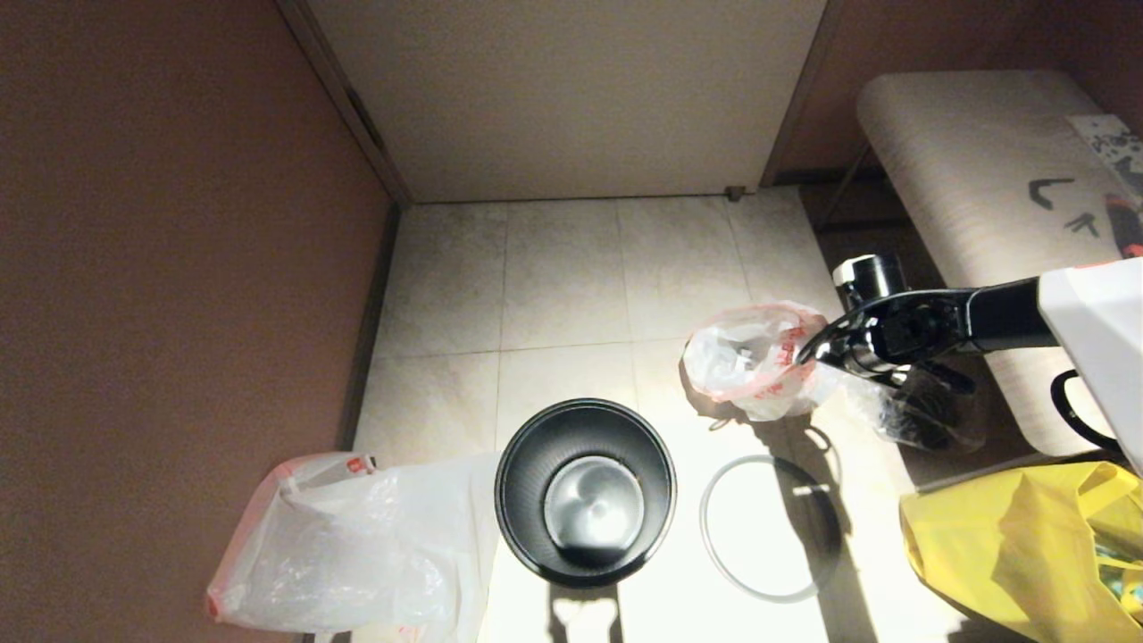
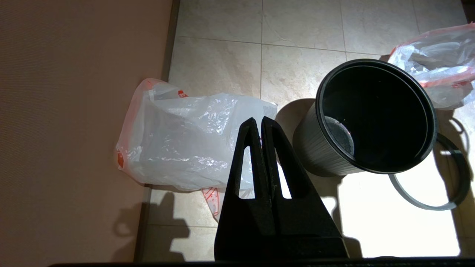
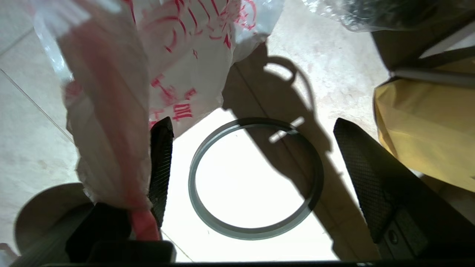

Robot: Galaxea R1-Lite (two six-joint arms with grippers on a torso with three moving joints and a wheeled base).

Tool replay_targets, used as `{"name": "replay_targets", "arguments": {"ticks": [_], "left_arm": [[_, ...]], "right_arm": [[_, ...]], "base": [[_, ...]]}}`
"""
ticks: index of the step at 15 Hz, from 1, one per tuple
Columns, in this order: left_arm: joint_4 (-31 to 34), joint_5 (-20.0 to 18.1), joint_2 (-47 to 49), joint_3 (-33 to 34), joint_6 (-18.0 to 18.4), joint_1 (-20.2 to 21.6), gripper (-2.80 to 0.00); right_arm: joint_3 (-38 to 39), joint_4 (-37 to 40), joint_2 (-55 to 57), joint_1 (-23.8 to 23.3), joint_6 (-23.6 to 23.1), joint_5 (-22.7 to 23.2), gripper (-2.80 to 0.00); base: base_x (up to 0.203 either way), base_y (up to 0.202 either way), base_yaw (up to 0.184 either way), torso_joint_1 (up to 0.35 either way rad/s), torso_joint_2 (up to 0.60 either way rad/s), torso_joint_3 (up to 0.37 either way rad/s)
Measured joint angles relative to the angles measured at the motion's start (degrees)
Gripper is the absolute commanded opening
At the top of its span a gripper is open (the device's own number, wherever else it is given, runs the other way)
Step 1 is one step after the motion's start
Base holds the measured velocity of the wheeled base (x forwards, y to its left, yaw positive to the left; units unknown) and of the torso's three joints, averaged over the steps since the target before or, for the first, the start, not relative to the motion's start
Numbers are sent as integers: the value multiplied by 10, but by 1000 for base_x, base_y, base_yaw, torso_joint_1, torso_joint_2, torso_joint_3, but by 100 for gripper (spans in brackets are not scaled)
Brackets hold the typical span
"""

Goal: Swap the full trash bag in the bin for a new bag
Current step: Place the trash bag on the floor, then pick up a new trash bag

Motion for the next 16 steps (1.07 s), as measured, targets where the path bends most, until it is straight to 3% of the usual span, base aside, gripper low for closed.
{"name": "replay_targets", "arguments": {"ticks": [10,11,16], "left_arm": [[0,0,0,0,0,0,-280],[0,0,0,0,0,0,-280],[0,0,0,0,0,0,-280]], "right_arm": [[9,11,-88,13,89,35,0],[16,14,-93,21,89,32,-280],[37,15,-109,36,53,12,-280]], "base": [[0,0,0,0,0,0],[0,0,0,0,0,0],[0,0,0,0,0,0]]}}
